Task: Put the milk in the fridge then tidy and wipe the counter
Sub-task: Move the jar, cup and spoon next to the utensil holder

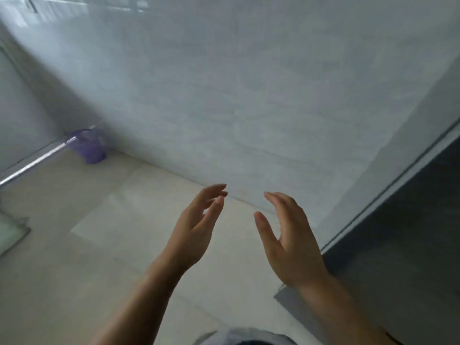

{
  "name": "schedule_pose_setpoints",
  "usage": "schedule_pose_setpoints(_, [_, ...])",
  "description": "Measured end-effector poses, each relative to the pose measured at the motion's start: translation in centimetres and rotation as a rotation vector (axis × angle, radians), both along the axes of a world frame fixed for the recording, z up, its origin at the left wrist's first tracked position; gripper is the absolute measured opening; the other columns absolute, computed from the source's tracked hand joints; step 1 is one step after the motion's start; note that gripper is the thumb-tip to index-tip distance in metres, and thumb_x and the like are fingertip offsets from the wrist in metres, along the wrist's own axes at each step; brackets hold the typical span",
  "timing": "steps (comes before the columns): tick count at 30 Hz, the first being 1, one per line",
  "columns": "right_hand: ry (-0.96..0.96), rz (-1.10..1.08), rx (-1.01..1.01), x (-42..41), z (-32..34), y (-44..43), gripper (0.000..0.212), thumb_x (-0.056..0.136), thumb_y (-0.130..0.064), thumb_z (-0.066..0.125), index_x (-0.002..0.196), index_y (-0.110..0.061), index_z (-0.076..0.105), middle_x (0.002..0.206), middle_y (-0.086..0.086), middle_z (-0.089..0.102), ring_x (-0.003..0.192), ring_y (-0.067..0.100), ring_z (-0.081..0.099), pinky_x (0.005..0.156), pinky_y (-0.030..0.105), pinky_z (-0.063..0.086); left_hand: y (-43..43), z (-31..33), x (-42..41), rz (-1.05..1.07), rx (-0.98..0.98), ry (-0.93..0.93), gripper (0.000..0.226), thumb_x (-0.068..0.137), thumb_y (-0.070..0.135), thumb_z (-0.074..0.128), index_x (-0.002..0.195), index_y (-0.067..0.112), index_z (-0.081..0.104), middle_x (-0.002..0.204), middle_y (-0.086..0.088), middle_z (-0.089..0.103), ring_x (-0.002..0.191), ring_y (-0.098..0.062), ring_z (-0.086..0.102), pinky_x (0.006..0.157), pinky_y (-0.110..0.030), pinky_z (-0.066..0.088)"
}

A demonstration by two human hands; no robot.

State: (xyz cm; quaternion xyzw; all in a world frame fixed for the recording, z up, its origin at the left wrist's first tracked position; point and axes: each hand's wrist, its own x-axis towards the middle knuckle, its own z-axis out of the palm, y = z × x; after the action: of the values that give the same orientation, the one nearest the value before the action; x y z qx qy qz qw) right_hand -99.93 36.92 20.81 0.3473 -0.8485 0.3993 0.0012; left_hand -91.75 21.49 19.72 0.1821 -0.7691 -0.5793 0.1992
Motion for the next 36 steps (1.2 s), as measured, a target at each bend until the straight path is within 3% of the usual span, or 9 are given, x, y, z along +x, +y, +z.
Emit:
schedule_pose_setpoints(3, [-0.123, 0.224, 0.155, 4.3, -2.9, -2.9, 0.060, 0.085, -0.062, 0.027, 0.127, -0.024, 0.047, 0.133, -0.010, 0.048, 0.123, 0.004, 0.039, 0.102, 0.022, 0.032, -1.6, -4.0, 8.3, 0.114, 0.049, -0.152, 0.034, 0.085, 0.055, 0.039, 0.115, 0.046, 0.053, 0.111, 0.025, 0.063, 0.106, 0.007, 0.056, 0.089, -0.021, 0.044])
schedule_pose_setpoints(6, [-0.287, 0.384, 0.218, 8.0, -4.9, -6.2, 0.063, 0.080, -0.065, 0.027, 0.124, -0.027, 0.049, 0.125, -0.016, 0.049, 0.117, -0.003, 0.041, 0.094, 0.010, 0.029, -2.6, -6.9, 16.7, 0.287, 0.161, -0.236, 0.040, 0.082, 0.062, 0.037, 0.113, 0.044, 0.055, 0.107, 0.026, 0.064, 0.105, 0.006, 0.057, 0.090, -0.028, 0.045])
schedule_pose_setpoints(13, [-0.491, 0.786, 0.365, 16.9, -7.6, -15.6, 0.040, 0.087, -0.055, 0.037, 0.116, -0.033, 0.054, 0.113, -0.025, 0.051, 0.107, -0.009, 0.045, 0.084, 0.009, 0.034, -4.4, -9.3, 32.0, 0.731, 0.307, -0.297, 0.032, 0.086, 0.053, 0.036, 0.109, 0.042, 0.056, 0.107, 0.020, 0.064, 0.101, 0.006, 0.058, 0.088, -0.027, 0.044])
schedule_pose_setpoints(19, [-0.512, 1.070, 0.464, 24.6, -7.3, -22.3, 0.048, 0.077, -0.065, 0.032, 0.111, -0.039, 0.054, 0.112, -0.027, 0.053, 0.108, -0.011, 0.046, 0.083, 0.012, 0.037, -3.9, -8.7, 39.6, 1.054, 0.408, -0.261, 0.036, 0.083, 0.055, 0.037, 0.111, 0.042, 0.055, 0.106, 0.024, 0.064, 0.102, 0.010, 0.056, 0.084, -0.018, 0.041])
schedule_pose_setpoints(28, [-0.519, 1.365, 0.583, 32.1, -8.0, -32.6, 0.038, 0.076, -0.060, 0.034, 0.103, -0.044, 0.054, 0.105, -0.029, 0.054, 0.098, -0.023, 0.045, 0.075, -0.003, 0.033, -7.3, -9.6, 44.8, 1.322, 0.592, -0.204, 0.032, 0.082, 0.053, 0.043, 0.108, 0.042, 0.058, 0.105, 0.026, 0.065, 0.105, 0.005, 0.056, 0.088, -0.019, 0.041])
schedule_pose_setpoints(32, [-0.445, 1.449, 0.599, 35.3, -9.1, -39.6, 0.044, 0.076, -0.061, 0.033, 0.106, -0.039, 0.056, 0.109, -0.023, 0.056, 0.103, -0.014, 0.048, 0.080, 0.005, 0.036, -12.8, -10.1, 47.2, 1.374, 0.597, -0.196, 0.037, 0.080, 0.059, 0.043, 0.108, 0.039, 0.058, 0.107, 0.020, 0.065, 0.104, 0.005, 0.056, 0.089, -0.020, 0.040])
schedule_pose_setpoints(36, [-0.382, 1.523, 0.566, 38.5, -8.9, -46.9, 0.047, 0.081, -0.060, 0.033, 0.113, -0.034, 0.056, 0.110, -0.021, 0.055, 0.106, -0.006, 0.049, 0.084, 0.015, 0.038, -19.2, -9.5, 49.6, 1.438, 0.618, -0.116, 0.029, 0.089, 0.042, 0.041, 0.111, 0.033, 0.058, 0.110, 0.013, 0.065, 0.101, 0.005, 0.058, 0.082, -0.008, 0.043])
